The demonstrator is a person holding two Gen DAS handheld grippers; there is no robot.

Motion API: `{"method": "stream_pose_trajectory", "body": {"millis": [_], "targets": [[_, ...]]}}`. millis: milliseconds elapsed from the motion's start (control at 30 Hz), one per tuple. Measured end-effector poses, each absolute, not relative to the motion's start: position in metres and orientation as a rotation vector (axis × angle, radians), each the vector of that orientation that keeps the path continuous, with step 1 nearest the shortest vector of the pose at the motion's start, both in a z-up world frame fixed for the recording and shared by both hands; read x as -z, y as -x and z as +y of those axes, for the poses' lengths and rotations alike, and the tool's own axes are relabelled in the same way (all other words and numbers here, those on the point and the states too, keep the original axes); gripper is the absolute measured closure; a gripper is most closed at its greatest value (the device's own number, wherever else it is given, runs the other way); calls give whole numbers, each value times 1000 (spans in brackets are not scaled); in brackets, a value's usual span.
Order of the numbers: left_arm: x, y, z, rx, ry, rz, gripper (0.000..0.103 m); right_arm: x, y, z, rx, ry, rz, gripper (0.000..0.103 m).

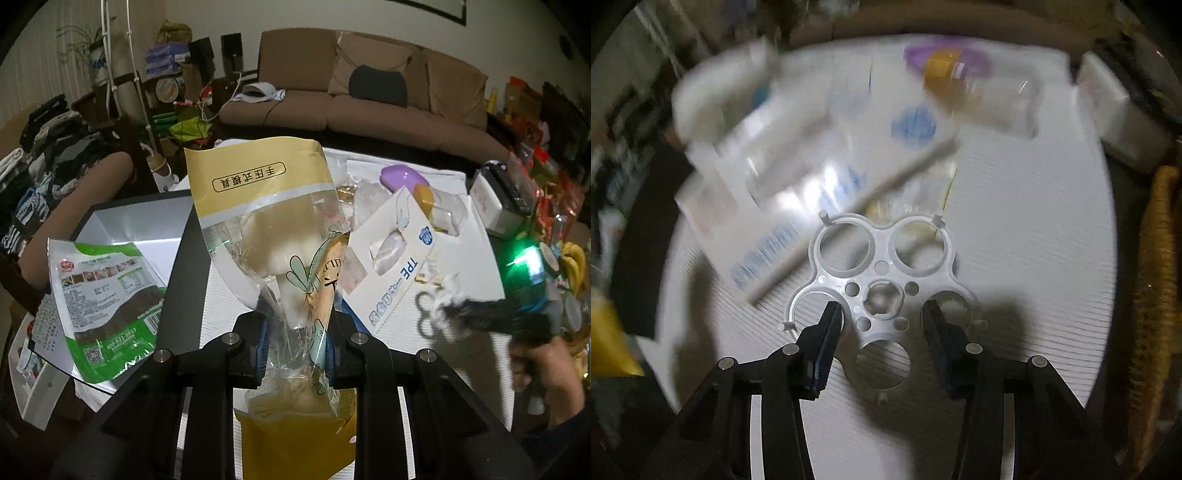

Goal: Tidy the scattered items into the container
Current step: 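Carry the bag with the left tool while the right tool carries the ring holder toward the white box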

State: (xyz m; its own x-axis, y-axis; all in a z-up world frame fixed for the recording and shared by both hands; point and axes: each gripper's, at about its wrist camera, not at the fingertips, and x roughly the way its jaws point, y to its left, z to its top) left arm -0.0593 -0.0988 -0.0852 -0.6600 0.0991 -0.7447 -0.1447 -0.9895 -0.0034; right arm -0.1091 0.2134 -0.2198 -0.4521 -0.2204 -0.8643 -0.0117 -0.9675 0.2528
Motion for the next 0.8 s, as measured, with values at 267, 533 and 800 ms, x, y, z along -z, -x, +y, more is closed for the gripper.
{"method": "stream_pose_trajectory", "body": {"millis": [267, 533, 800], "targets": [[61, 76, -88, -2742, 1071, 103, 81, 101, 43, 257, 2980, -968, -377, 56], [11, 111, -43, -2712, 806, 77, 81, 90, 10, 268, 3106, -846, -407, 56], [-16, 128, -43, -2706, 650, 52, 81, 28, 1, 255, 3205, -676, -352, 56]]}}
